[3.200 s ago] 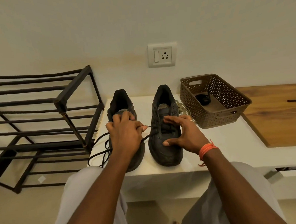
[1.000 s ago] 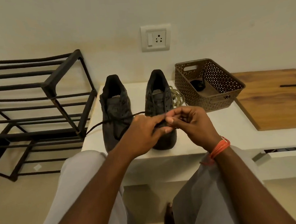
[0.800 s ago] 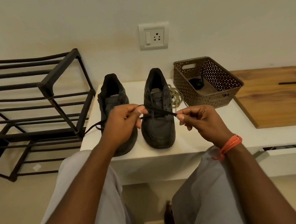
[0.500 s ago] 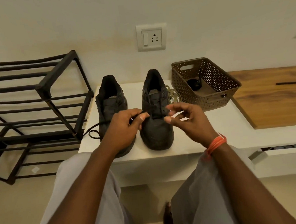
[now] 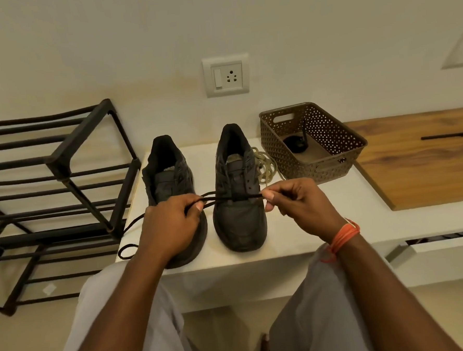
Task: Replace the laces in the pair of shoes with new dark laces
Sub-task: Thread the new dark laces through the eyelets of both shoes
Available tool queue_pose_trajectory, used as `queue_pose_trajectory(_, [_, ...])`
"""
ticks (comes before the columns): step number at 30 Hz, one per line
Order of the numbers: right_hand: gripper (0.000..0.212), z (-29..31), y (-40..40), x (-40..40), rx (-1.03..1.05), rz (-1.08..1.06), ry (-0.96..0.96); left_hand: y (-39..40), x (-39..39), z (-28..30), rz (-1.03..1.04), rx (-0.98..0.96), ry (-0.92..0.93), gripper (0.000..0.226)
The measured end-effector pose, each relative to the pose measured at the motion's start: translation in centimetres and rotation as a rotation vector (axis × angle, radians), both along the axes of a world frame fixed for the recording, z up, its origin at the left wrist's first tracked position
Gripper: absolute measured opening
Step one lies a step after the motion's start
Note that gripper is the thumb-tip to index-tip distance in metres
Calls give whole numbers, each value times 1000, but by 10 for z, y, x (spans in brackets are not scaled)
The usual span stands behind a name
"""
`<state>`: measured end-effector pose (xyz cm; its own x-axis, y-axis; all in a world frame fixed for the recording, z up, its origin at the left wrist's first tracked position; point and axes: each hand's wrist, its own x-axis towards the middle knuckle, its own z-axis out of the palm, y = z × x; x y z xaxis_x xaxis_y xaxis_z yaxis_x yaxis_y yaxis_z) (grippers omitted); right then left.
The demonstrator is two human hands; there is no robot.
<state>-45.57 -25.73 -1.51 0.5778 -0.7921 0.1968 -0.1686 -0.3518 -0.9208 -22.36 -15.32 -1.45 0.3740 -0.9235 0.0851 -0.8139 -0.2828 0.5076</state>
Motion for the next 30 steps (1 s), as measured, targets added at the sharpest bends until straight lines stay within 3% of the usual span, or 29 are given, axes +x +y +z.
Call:
queue_pose_trajectory(3, [13, 3, -6, 16, 15, 41, 16, -11, -19, 9, -119, -67, -115, 40])
queue_pose_trajectory(7, [9, 11, -28, 38, 90, 68, -42, -48, -35, 25, -325, -178, 90, 32])
queue_pose_trajectory(12, [9, -11, -43, 37, 200, -22, -51, -66, -30, 16, -328, -201, 184, 21])
queue_pose_trajectory(18, [11, -9, -40, 41, 324, -90, -175, -70, -28, 0, -279, -391, 58, 16])
queue_pose_trajectory(20, [13, -13, -35, 43, 302, -219, -157, -73, -25, -6, -222, -375, 10, 16])
queue_pose_trajectory(23, [30, -28, -25, 43, 112, -500, 87, -71, -25, -12, -147, -384, -225, 9])
queue_pose_trajectory(25, [39, -37, -14, 46, 15, -568, 191, -68, -29, -13, -124, -376, -364, 6])
queue_pose_trajectory(30, [43, -42, 3, 66, -61, -640, 224, -67, -35, -22, -60, -352, -289, 3])
